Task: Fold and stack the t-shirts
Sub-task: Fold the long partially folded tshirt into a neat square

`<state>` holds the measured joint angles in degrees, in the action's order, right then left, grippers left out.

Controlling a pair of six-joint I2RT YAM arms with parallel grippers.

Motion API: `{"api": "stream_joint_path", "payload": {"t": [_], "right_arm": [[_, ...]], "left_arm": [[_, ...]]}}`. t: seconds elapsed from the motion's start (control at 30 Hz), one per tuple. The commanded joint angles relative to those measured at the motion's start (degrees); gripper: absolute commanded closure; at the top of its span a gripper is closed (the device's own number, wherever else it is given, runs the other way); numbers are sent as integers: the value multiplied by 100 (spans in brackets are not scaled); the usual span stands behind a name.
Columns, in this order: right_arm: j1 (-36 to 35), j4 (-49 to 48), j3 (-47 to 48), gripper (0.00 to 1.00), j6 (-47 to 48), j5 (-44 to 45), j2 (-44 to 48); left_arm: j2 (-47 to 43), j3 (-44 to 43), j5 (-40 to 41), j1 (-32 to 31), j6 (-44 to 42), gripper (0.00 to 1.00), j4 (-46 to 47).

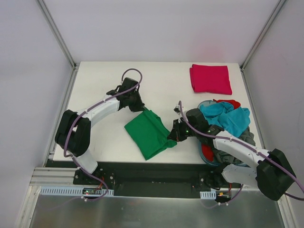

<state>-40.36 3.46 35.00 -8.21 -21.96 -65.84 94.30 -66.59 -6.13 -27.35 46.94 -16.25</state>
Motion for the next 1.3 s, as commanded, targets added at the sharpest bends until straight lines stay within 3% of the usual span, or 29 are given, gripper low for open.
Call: {"api": "stream_joint_path", "payload": {"t": [0.0, 0.43, 0.67, 0.8, 0.9, 1.03, 1.07, 1.1, 1.13, 1.17, 1.27], "right_arm": [[28, 356, -46, 99, -76, 183, 28], [19, 541, 24, 97, -690, -327, 221], [98, 892, -20, 94, -963, 234, 116], [98, 1191, 42, 89, -1069, 850, -218], [107, 1314, 155, 78, -990, 1122, -341], [98, 1885, 585, 34, -700, 1737, -289], [98, 2008, 700, 25, -639, 1852, -245], [107, 2070, 770, 10, -569, 1905, -184], [107, 2114, 832, 4, -490, 1914, -105], [107, 2097, 885, 4, -419, 1845, -34], [98, 1852, 877, 4, -234, 1275, 308]], "left_arm": [[377, -521, -133, 11, -361, 100, 254], [554, -584, -319, 2, -484, 100, 263], [756, -706, -740, 2, -756, 98, 254], [958, -777, -889, -7, -861, 79, 263], [1064, -943, -1327, -7, -1133, 68, 254], [994, -1120, -1751, -16, -1336, 32, 254], [907, -1102, -1708, -16, -1345, 27, 254], [810, -1076, -1655, -16, -1371, 23, 254], [679, -1015, -1585, -16, -1389, 15, 254], [529, -927, -1488, -24, -1398, 1, 245], [-24, -567, -1338, -24, -1468, 1, 245]]}}
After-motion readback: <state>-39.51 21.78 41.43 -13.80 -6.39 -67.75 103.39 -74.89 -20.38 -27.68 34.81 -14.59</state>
